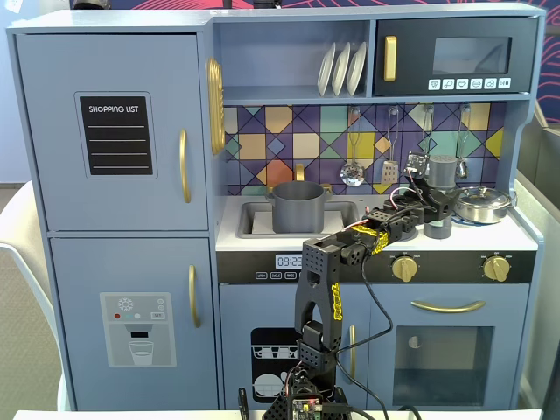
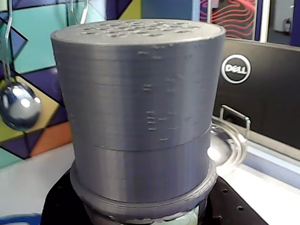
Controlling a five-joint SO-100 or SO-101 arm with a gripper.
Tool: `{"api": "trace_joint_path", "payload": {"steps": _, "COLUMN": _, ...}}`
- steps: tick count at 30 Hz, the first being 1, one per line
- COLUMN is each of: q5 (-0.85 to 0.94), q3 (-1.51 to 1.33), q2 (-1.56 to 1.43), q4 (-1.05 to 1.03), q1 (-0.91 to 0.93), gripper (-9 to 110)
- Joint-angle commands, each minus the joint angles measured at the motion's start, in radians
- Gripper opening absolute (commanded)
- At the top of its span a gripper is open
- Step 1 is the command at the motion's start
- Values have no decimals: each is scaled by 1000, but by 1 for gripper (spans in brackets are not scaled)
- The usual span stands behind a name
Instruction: Put salt in the gray recipient
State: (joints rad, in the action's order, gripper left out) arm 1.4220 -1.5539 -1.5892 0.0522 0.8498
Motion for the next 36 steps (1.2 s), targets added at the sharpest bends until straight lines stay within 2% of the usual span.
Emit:
{"api": "trace_joint_path", "payload": {"steps": 1, "q5": -146, "q3": 48, "q2": -265, "q4": -121, "q1": -32, "gripper": 0}}
{"api": "trace_joint_path", "payload": {"steps": 6, "q5": -468, "q3": 3, "q2": -543, "q4": -331, "q1": -195, "gripper": 0}}
{"api": "trace_joint_path", "payload": {"steps": 12, "q5": -1034, "q3": 0, "q2": -710, "q4": -459, "q1": -554, "gripper": 0}}
{"api": "trace_joint_path", "payload": {"steps": 18, "q5": -1503, "q3": 51, "q2": -643, "q4": -495, "q1": -775, "gripper": 0}}
{"api": "trace_joint_path", "payload": {"steps": 25, "q5": -2023, "q3": 298, "q2": -420, "q4": -660, "q1": -893, "gripper": 0}}
{"api": "trace_joint_path", "payload": {"steps": 28, "q5": -2260, "q3": 344, "q2": -357, "q4": -618, "q1": -925, "gripper": 0}}
{"api": "trace_joint_path", "payload": {"steps": 33, "q5": -2370, "q3": 367, "q2": -302, "q4": -491, "q1": -957, "gripper": 0}}
{"api": "trace_joint_path", "payload": {"steps": 36, "q5": -2431, "q3": 474, "q2": -245, "q4": -701, "q1": -928, "gripper": 0}}
